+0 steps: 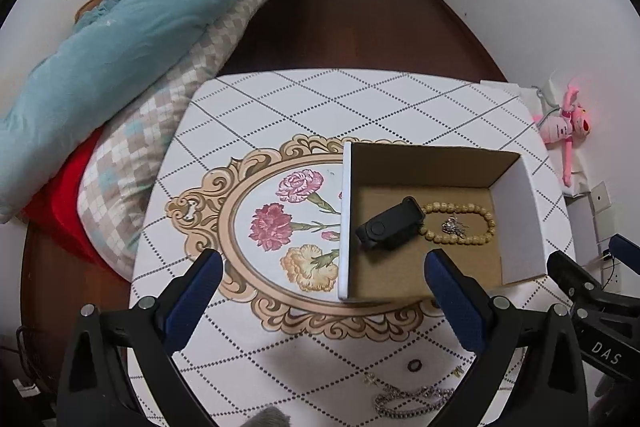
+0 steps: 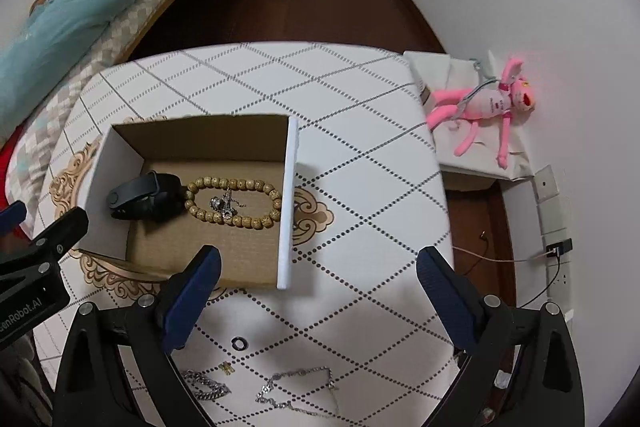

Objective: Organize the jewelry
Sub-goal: 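Withdraw both tools from the box back over the table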

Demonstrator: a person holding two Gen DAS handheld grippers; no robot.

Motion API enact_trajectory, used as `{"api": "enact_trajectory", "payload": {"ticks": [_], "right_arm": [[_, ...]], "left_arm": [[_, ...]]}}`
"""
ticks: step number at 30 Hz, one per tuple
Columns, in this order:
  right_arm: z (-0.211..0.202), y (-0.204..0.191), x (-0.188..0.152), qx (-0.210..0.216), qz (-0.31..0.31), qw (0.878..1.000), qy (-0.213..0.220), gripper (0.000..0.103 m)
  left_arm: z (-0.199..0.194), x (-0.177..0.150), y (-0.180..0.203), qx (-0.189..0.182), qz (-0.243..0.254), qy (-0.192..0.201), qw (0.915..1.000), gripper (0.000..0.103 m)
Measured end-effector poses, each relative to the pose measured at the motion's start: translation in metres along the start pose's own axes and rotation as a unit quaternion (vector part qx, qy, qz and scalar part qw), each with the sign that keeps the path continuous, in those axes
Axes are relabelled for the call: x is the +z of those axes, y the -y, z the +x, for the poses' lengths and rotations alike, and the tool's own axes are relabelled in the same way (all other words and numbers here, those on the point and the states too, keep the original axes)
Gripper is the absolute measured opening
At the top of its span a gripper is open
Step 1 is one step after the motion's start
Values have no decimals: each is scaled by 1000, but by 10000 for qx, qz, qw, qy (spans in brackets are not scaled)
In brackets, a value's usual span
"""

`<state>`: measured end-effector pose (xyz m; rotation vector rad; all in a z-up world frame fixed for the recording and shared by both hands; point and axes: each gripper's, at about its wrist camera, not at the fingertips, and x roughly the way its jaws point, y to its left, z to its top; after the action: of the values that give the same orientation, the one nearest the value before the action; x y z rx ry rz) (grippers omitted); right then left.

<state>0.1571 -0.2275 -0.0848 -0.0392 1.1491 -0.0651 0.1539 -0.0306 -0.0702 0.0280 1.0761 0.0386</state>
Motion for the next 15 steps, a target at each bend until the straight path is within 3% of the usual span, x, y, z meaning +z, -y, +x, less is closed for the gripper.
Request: {"api": "enact_trajectory", "payload": {"ticks": [15], "right_arm": [[-99, 13, -26, 34, 227, 9953, 942, 100]], "left_arm": [[-86, -19, -9, -236, -97, 621, 9977, 103]]}}
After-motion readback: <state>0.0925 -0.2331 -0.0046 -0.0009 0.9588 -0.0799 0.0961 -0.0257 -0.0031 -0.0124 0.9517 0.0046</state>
